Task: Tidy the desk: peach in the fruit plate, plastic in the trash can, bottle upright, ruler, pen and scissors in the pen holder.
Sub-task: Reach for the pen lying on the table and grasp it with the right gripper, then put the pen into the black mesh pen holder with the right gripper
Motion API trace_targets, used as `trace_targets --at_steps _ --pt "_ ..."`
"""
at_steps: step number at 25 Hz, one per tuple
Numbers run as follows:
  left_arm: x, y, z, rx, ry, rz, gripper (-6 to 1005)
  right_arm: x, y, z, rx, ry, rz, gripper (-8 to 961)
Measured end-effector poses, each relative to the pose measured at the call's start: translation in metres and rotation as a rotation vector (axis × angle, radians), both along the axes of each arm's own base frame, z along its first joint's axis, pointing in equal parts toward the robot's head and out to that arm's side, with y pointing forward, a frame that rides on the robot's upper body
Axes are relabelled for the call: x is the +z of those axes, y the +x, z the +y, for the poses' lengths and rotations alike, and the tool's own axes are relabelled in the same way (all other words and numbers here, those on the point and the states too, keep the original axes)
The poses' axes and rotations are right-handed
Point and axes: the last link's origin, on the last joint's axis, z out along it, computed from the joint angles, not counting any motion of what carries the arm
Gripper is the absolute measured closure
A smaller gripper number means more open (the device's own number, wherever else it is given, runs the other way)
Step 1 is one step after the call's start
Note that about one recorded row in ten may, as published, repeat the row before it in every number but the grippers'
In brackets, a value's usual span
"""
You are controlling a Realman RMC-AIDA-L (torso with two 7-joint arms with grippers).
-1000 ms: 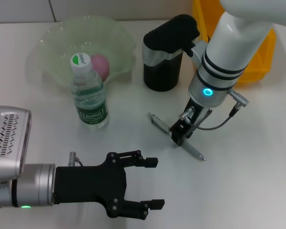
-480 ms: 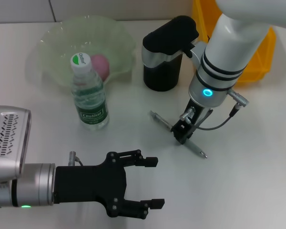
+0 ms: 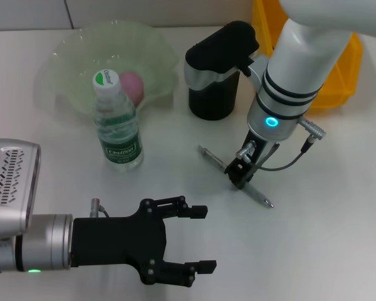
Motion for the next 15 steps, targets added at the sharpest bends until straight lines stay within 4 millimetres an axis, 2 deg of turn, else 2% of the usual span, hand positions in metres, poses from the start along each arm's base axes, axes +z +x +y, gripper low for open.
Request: trace_targets --at_steps 15 --pt "0.0009 -0.0003 -0.0007 0.002 -0.002 -0.004 167 0.0005 -0.0033 -0.0063 0.022 -0.002 0.051 814"
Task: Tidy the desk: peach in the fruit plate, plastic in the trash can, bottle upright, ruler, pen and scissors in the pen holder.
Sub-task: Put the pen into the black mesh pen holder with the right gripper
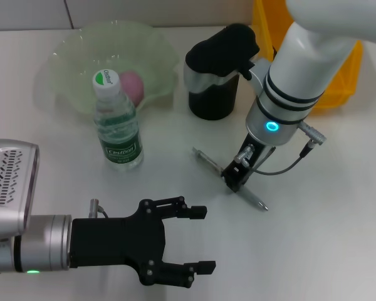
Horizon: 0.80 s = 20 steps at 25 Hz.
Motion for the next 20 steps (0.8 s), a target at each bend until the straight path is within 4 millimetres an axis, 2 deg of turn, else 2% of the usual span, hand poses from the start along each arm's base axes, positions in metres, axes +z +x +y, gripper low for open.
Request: trace_targets --at_steps 3,4,5,6,8,9,10,13,14,15,19,20 --pt "0.000 0.000 0.000 0.001 0.000 0.000 167 0.009 -0.005 0.005 0.009 0.036 0.037 811" --pt "0.000 0.000 0.000 0.001 0.000 0.000 167 0.020 -0.010 0.010 0.027 0.077 0.062 811" --pt "0.000 0.000 0.000 0.001 0.000 0.000 167 0.020 -0.010 0.010 0.027 0.077 0.062 810" --pt "0.000 0.000 0.000 0.002 0.000 -0.001 167 0.034 -0.018 0.015 0.056 0.131 0.094 809" --pt "0.000 0.000 0.000 0.004 0.000 -0.002 167 0.042 -0.022 0.018 0.074 0.162 0.115 807" --pt "0.000 0.000 0.000 0.004 0.001 -0.003 167 0.058 -0.030 0.022 0.127 0.243 0.173 806" --pt "0.001 0.001 0.001 0.007 0.006 -0.006 167 0.058 -0.030 0.022 0.127 0.243 0.173 805" --pt "0.001 0.001 0.002 0.009 0.010 -0.010 167 0.081 -0.043 0.026 0.236 0.372 0.281 803" --pt "0.001 0.001 0.002 0.011 0.010 -0.011 167 0.098 -0.055 0.026 0.318 0.456 0.357 802" --pt "0.001 0.001 0.002 0.011 0.010 -0.011 167 0.098 -0.055 0.026 0.318 0.456 0.357 801" --pt "0.003 0.002 0.003 0.025 0.007 -0.020 167 0.124 -0.068 0.022 0.482 0.606 0.474 798" --pt "0.003 0.002 0.003 0.025 0.007 -0.020 167 0.124 -0.068 0.022 0.482 0.606 0.474 797"
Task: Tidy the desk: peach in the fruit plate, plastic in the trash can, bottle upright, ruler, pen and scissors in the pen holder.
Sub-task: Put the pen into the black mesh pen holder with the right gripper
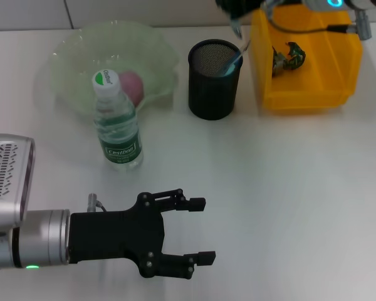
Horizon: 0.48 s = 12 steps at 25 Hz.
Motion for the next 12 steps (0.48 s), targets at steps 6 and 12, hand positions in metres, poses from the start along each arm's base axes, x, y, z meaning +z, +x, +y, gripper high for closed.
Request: trace_targets --at_steps 6,12 --pt "-0.001 0.000 0.001 0.005 0.002 0.001 167 -0.008 0.014 -0.002 0.176 0.127 0.137 792" --pt "-0.001 0.000 0.001 0.007 0.002 0.004 167 -0.059 0.046 0.003 0.213 0.137 0.143 787"
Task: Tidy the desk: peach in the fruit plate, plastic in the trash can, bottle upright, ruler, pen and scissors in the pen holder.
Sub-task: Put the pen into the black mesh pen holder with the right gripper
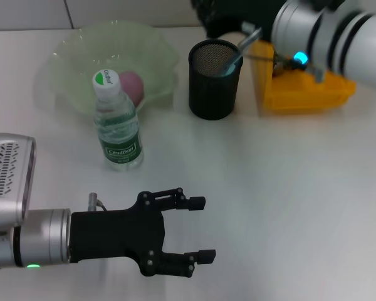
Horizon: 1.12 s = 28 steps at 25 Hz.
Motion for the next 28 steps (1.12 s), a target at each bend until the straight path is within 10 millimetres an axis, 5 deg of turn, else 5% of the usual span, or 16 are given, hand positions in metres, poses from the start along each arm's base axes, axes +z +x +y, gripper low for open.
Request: trace_targets --at_steps 2,7,28 --pt "0.000 -0.001 0.000 0.008 -0.005 0.001 167 -0.022 0.011 -0.002 -0.002 0.007 -0.039 785" --pt "0.000 -0.001 0.000 0.011 -0.006 0.001 167 -0.035 0.023 0.001 -0.025 0.023 -0.073 781" --pt "0.001 -0.002 -0.002 0.018 -0.005 -0.003 167 -0.046 0.031 -0.002 -0.051 0.033 -0.073 763"
